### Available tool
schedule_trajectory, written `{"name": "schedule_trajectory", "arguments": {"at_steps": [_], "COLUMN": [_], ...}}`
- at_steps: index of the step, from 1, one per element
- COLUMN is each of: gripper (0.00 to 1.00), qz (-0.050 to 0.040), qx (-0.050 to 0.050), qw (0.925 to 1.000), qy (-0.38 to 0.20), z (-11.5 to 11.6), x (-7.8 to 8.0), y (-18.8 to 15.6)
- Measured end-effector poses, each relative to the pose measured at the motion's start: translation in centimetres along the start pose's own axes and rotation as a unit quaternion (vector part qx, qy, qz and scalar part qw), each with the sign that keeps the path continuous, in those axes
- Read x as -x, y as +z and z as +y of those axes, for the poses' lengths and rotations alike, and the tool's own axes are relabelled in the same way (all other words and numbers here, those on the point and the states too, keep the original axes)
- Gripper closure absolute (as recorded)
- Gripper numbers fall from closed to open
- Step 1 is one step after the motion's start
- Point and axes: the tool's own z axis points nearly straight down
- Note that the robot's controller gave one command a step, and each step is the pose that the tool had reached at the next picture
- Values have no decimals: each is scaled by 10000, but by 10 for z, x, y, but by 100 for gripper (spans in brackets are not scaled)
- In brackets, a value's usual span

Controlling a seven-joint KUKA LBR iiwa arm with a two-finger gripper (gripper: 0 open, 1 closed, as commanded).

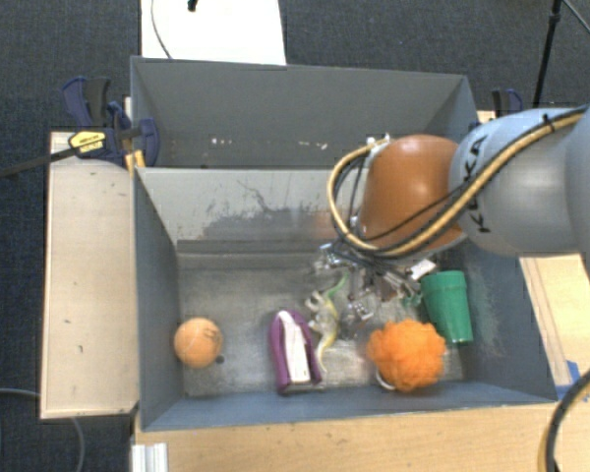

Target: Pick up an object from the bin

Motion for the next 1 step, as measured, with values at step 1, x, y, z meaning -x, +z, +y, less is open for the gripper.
{"name": "schedule_trajectory", "arguments": {"at_steps": [1], "gripper": [100], "qz": [-40], "qx": [11], "qw": [9996], "qy": [-292], "z": [-1], "x": [3], "y": [12]}}
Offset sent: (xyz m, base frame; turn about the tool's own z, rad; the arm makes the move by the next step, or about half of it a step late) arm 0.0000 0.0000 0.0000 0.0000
